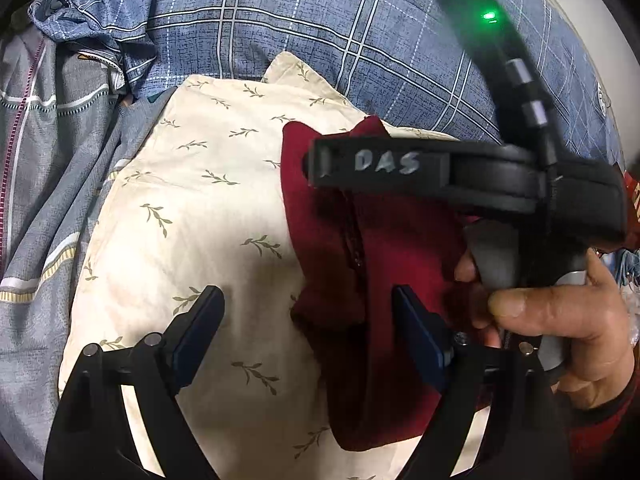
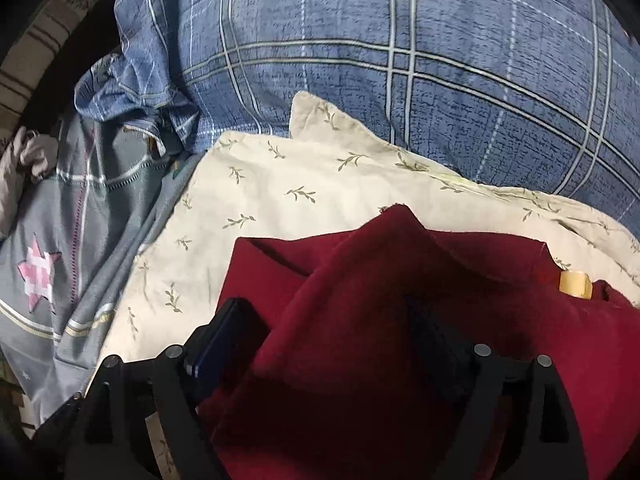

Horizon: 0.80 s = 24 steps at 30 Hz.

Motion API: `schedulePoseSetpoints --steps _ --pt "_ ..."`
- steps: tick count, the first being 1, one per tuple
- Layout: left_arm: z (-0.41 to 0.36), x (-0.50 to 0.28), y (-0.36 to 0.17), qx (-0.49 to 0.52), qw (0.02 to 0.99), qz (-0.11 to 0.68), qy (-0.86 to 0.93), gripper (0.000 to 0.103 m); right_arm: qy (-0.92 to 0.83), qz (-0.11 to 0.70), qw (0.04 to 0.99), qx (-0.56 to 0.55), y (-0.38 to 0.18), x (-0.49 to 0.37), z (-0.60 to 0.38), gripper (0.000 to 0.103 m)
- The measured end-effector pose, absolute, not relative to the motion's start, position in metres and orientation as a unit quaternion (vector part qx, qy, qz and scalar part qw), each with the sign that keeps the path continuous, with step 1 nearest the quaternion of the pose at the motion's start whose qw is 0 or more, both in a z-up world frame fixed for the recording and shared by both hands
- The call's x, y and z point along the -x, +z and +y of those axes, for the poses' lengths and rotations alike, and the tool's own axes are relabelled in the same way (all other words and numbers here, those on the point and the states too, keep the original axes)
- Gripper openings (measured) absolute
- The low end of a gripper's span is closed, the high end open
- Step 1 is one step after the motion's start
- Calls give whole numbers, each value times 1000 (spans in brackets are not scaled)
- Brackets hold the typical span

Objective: Fold small clothes

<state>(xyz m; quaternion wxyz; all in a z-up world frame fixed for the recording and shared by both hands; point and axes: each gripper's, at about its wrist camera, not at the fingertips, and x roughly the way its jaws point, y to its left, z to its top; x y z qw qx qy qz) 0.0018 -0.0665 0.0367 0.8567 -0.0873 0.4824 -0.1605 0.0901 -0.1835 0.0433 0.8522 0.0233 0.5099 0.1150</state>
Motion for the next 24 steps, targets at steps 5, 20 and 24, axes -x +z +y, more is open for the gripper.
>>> schedulePoseSetpoints --steps 5,20,24 --pt "-61 -2 39 94 857 481 -162 86 131 486 860 -77 67 -74 -207 86" --pt "-59 -1 40 96 857 480 -162 86 155 484 861 -19 59 -73 -183 8" --pt "-57 1 41 96 858 478 -163 86 167 476 863 -24 64 -70 -179 7"
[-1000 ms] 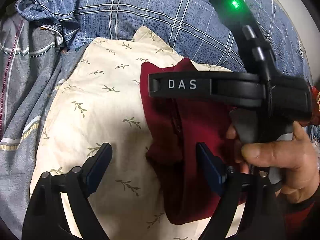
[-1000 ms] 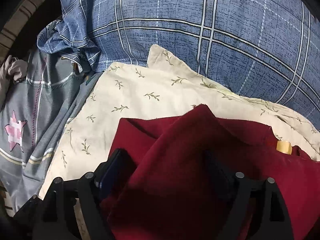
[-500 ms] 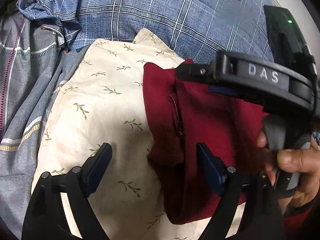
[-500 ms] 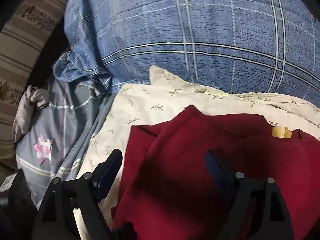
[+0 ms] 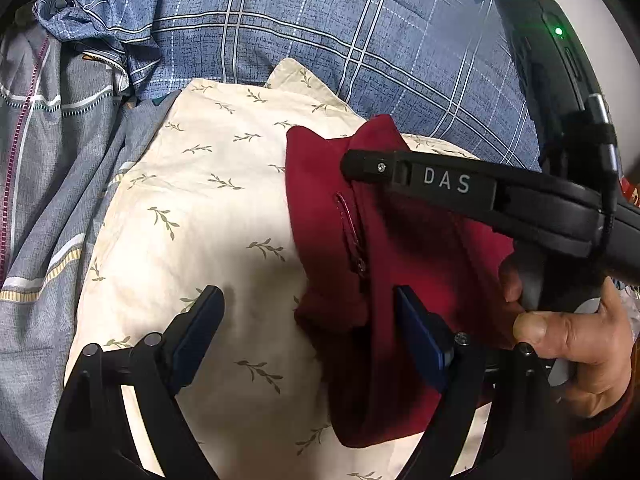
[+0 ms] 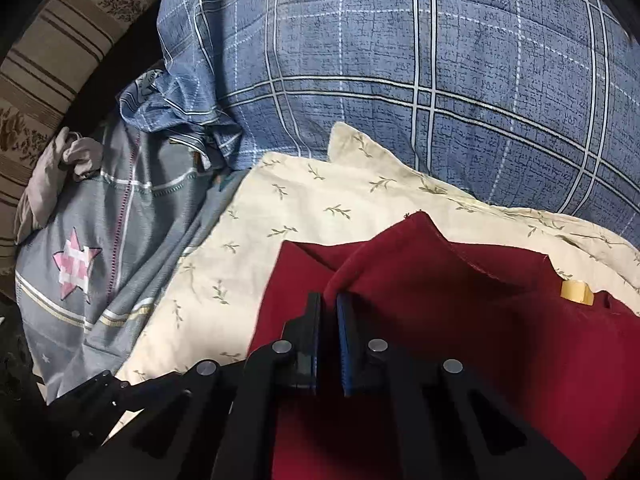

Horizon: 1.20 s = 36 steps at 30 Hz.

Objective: Fold small clothes

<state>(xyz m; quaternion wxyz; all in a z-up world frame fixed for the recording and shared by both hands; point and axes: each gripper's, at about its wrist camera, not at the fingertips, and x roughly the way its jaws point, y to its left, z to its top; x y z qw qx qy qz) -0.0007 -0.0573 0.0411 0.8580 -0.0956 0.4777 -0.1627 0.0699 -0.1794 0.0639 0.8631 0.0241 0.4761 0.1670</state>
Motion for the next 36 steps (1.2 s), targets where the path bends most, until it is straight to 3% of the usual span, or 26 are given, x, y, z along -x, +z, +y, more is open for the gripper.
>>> schedulePoseSetpoints --steps 8,13,14,16,18,23,26,28,32,36 --pt "-59 -1 37 92 857 481 -160 86 178 493 851 -12 49 -71 -175 8" --pt "-60 -1 36 95 856 483 -160 86 193 490 850 -28 61 -67 -181 16" --pt "-60 -2 36 96 855 484 -160 86 195 489 850 -25 63 -65 -180 19" --pt "-60 -2 36 96 855 484 -160 87 207 491 845 -37 66 -63 -180 40" --pt "-59 -3 35 98 854 485 -160 88 210 487 847 -41 70 -60 -180 49" --pt "-57 -5 33 105 851 489 -160 90 181 471 863 -24 81 -59 -185 53" --pt "-56 -7 31 111 849 492 -157 93 161 490 856 -28 75 -69 -186 60" --pt "-55 -8 29 119 846 495 -158 93 158 500 851 -21 70 -74 -180 72" --pt "-56 -8 29 118 846 496 -158 93 141 516 844 30 55 -87 -160 75" --pt "-55 -9 29 118 845 497 -160 93 148 522 839 40 49 -94 -157 85"
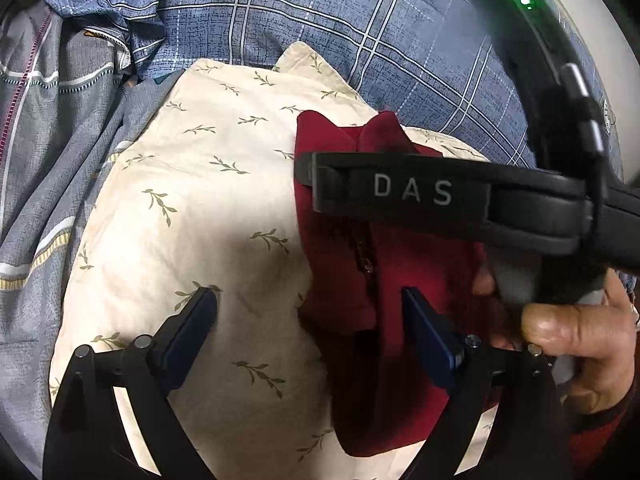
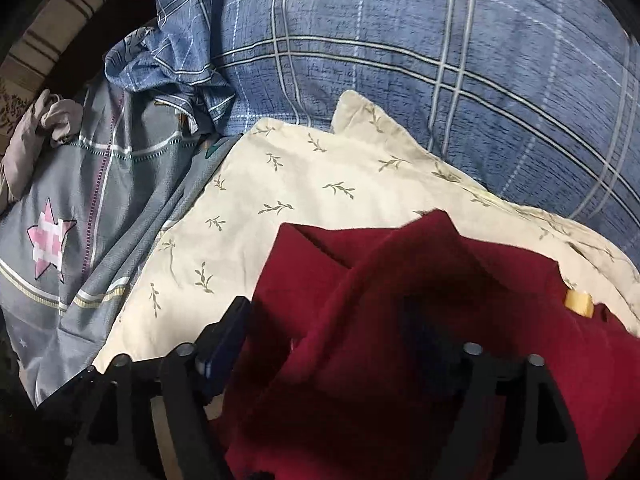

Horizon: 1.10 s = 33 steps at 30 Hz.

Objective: Fold small clothes

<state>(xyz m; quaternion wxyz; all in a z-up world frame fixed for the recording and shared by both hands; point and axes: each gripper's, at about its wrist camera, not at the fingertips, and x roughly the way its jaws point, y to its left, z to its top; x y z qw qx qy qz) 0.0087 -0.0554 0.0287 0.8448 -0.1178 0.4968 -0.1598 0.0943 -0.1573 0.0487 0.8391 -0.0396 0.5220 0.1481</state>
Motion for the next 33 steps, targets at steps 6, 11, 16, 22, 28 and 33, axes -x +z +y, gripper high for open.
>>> schedulePoseSetpoints --steps 6,11,16,22,28,33 --pt "-56 -9 28 116 845 496 -160 94 143 533 833 44 42 -101 -161 90" --pt "-55 -9 27 116 845 496 -160 95 136 530 834 77 35 -102 -150 91" --pt "-55 -9 29 120 846 493 -166 95 149 507 847 59 47 -91 -166 53" --pt "-70 -3 36 111 850 472 -206 95 179 495 848 -56 67 -82 -212 22" --pt "-90 -5 26 105 836 486 -232 67 177 499 846 -62 65 -81 -214 22" --pt "-88 -3 33 111 840 474 -238 44 183 507 838 -86 67 -82 -217 52"
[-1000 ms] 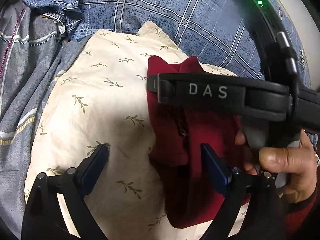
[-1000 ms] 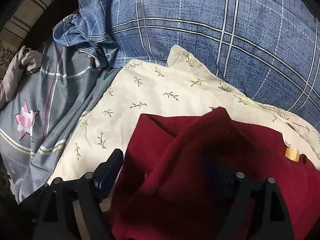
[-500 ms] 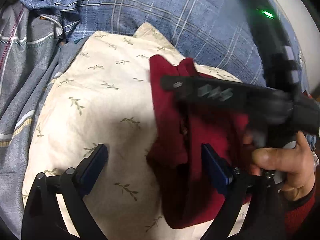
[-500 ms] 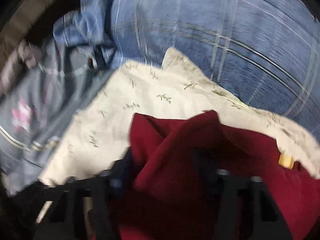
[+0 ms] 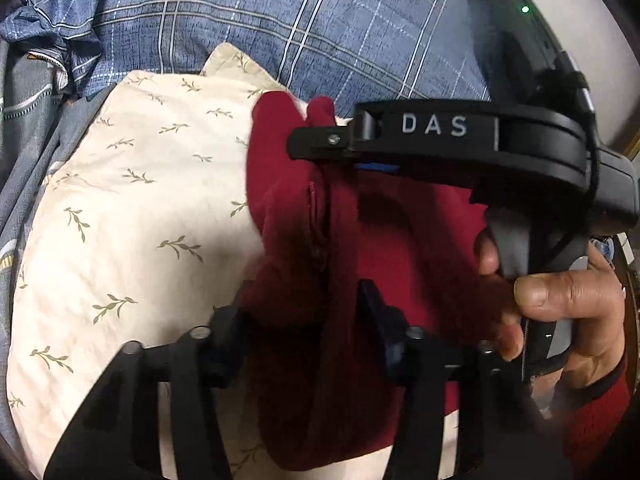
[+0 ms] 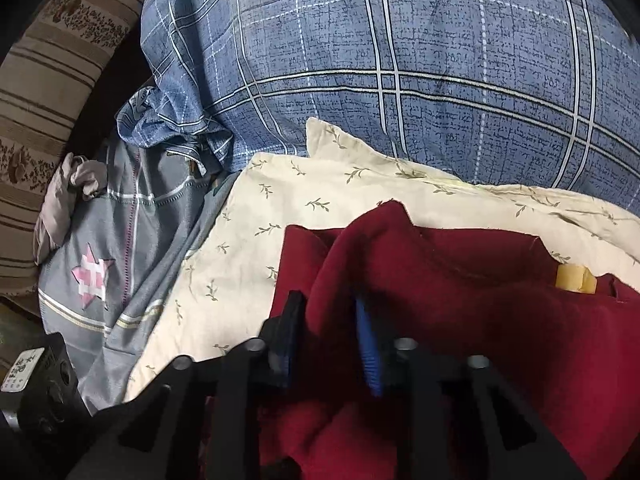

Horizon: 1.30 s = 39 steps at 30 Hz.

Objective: Fold small clothes

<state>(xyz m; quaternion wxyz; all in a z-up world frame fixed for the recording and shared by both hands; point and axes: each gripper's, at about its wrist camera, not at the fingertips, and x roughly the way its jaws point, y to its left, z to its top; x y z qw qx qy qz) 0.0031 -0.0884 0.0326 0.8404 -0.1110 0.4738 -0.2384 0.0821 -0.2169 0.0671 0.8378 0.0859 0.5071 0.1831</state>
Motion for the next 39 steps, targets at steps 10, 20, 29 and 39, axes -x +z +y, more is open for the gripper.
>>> schedulePoseSetpoints --steps 10,20,29,39 --pt "-91 -1 36 106 843 470 -238 37 198 529 822 -67 73 -85 -198 75" --pt "-84 6 38 113 841 473 -238 35 173 569 796 113 40 -101 -137 95" --pt "-72 -3 33 122 844 477 -211 72 182 519 832 75 53 -78 -179 43" --pt "-92 9 43 95 845 457 -261 21 200 489 848 -35 67 -61 -214 29"
